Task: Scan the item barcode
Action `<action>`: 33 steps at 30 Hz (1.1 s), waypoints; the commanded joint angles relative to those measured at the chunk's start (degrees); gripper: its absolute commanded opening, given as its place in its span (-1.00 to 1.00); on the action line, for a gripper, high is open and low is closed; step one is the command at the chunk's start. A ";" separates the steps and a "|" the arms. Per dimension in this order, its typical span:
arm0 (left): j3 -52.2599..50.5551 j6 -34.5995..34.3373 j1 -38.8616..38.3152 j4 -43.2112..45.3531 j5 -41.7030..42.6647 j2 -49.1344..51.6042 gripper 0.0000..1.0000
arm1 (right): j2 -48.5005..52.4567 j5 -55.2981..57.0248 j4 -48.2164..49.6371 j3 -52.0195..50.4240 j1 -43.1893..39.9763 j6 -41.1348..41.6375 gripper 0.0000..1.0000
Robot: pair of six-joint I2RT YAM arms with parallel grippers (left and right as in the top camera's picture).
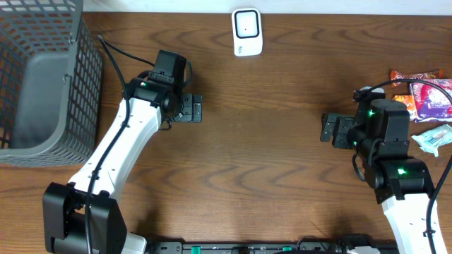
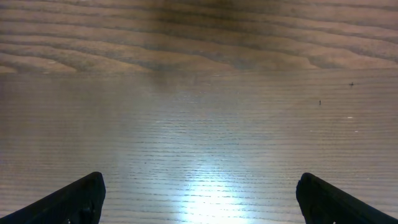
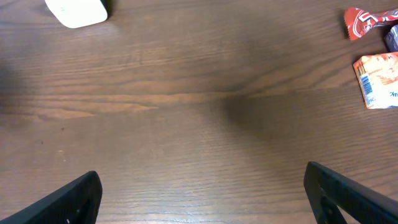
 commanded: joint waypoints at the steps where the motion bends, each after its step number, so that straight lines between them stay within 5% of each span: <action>1: 0.22 0.76 -0.09 -0.20 -0.74 0.28 0.96 | -0.35 -0.48 -0.04 -0.24 0.35 0.59 0.99; 16: 0.22 0.76 -0.09 -0.20 -0.74 0.28 0.96 | -10.93 -0.46 -4.52 -0.26 0.35 0.59 0.99; 33: 0.22 0.76 -0.09 -0.20 -0.74 0.28 0.95 | -26.64 -0.46 -20.24 -0.26 0.35 0.59 0.98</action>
